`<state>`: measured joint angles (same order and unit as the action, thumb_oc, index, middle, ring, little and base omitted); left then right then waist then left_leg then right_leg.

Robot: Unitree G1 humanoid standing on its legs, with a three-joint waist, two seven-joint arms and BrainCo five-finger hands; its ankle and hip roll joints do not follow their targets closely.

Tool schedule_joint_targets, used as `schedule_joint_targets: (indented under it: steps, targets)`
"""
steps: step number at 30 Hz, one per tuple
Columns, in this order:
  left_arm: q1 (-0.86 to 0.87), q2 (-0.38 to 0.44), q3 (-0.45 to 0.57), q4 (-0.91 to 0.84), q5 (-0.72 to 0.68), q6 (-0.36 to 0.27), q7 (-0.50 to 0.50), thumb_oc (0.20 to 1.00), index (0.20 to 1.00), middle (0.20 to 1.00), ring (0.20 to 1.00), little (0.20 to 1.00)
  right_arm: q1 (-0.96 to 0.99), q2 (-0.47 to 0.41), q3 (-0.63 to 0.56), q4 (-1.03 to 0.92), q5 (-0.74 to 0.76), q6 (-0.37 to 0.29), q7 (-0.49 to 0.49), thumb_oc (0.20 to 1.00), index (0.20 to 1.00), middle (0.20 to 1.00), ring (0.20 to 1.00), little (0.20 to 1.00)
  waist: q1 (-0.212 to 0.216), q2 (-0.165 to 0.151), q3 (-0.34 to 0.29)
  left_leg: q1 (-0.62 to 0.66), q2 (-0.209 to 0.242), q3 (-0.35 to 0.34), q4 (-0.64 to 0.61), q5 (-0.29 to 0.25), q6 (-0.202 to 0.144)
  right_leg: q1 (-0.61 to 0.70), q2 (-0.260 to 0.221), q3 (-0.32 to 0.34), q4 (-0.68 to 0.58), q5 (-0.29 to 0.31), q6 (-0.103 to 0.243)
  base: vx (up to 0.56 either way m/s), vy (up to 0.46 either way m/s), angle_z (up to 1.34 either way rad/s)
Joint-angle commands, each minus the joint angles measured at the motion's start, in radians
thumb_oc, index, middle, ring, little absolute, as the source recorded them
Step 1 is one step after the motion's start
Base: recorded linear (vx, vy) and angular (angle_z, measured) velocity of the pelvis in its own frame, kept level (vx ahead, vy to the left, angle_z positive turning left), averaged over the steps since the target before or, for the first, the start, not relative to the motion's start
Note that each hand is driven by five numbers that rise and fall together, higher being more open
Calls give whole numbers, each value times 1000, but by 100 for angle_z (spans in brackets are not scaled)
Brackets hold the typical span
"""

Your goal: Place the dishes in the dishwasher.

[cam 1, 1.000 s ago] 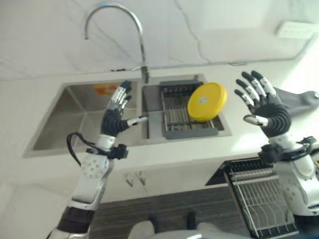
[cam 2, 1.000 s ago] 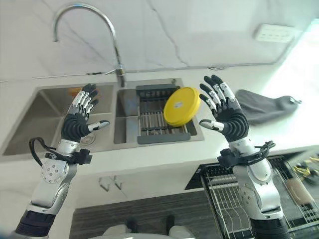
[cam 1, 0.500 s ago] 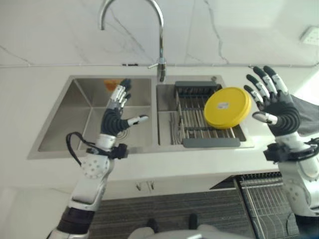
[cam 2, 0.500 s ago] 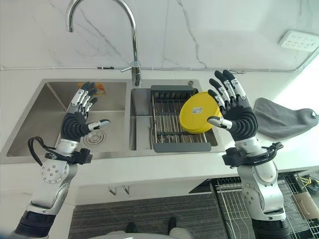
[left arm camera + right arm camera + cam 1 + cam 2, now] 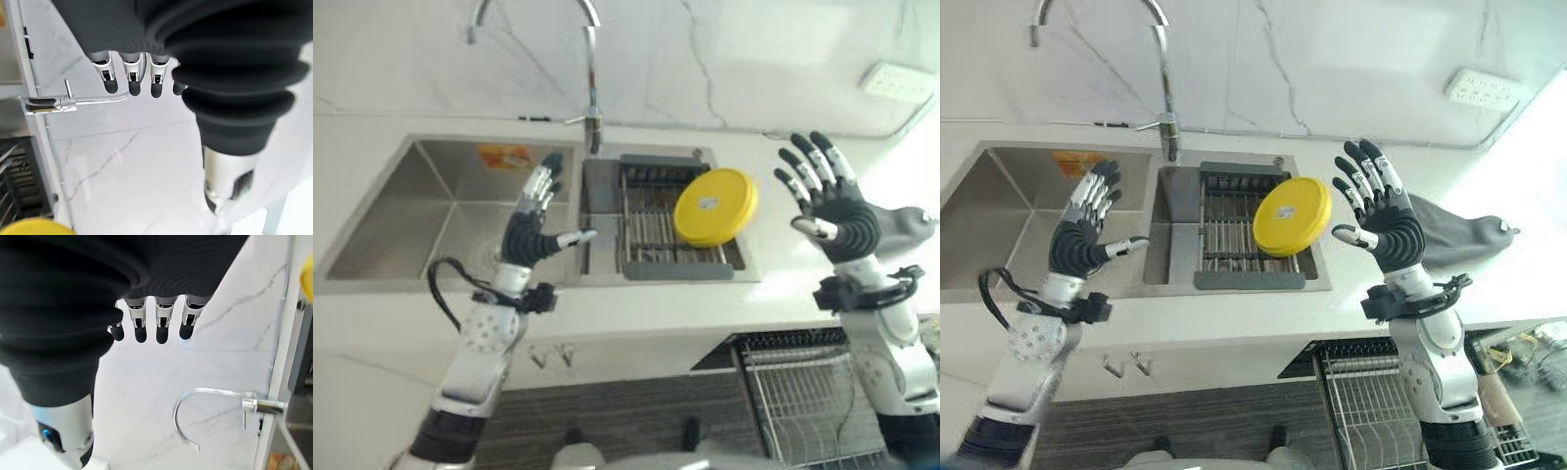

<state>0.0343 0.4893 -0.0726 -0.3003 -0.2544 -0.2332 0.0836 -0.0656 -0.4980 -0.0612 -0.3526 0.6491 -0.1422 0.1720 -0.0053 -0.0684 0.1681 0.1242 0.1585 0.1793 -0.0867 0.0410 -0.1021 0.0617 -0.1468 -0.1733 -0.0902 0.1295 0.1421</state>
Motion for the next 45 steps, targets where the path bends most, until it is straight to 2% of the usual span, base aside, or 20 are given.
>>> schedule_joint_targets:
  steps: [1,8,12,19,21,22,24,30,45]
  targets:
    - [-65,9,22,-37,12,-38,20,1000,1000,1000,1000,1000,-51,-17,-58,-24,37,-26,-41,1000,1000,1000,1000,1000,-12,18,-50,8,-47,2,-1,-73,63,23,3,7,3,-55,11,39,-133,-7]
    - [-72,14,19,-19,11,-28,25,1000,1000,1000,1000,1000,-69,-16,-54,38,61,51,-113,1000,1000,1000,1000,1000,-21,35,-64,16,-28,12,-1,-66,45,37,17,10,3,-75,-6,22,-79,-10]
    - [-84,17,5,-8,15,-30,30,1000,1000,1000,1000,1000,-94,-27,-49,90,95,62,-149,1000,1000,1000,1000,1000,-16,37,-67,16,-23,6,-1,-65,39,41,19,2,3,-79,-9,2,-43,0]
    - [-107,23,-15,11,9,-28,28,1000,1000,1000,1000,1000,-161,-17,-33,255,160,122,-208,1000,1000,1000,1000,1000,10,37,-74,17,-18,-10,-1,-65,31,55,15,-21,3,-88,-12,4,-11,11]
    - [-112,24,-18,16,6,-27,25,1000,1000,1000,1000,1000,-176,-12,-27,297,186,135,-200,1000,1000,1000,1000,1000,18,37,-76,18,-18,-14,-1,-65,30,59,13,-28,3,-89,-12,15,-4,5]
    - [-116,25,-20,21,5,-26,20,1000,1000,1000,1000,1000,-189,-3,-22,337,249,166,-189,1000,1000,1000,1000,1000,25,35,-77,18,-19,-19,-1,-64,29,62,11,-35,3,-90,-12,20,-10,12]
    - [-129,30,-30,31,2,-24,13,1000,1000,1000,1000,1000,-229,3,-17,413,296,178,-216,1000,1000,1000,1000,1000,37,33,-78,19,-18,-26,-1,-64,27,69,9,-50,3,-92,-13,21,-9,27]
    - [-147,40,-36,43,-7,-17,17,1000,1000,1000,1000,1000,-286,-13,-8,493,348,228,-233,1000,1000,1000,1000,1000,51,32,-82,22,-19,-36,-1,-67,25,77,8,-58,3,-96,-14,18,1,12]
    - [-158,53,-45,58,-19,-9,17,1000,1000,1000,1000,1000,-349,-49,-7,620,369,247,-261,1000,1000,1000,1000,1000,67,33,-81,25,-23,-47,-1,-67,24,91,10,-64,3,-103,-17,1,0,0]
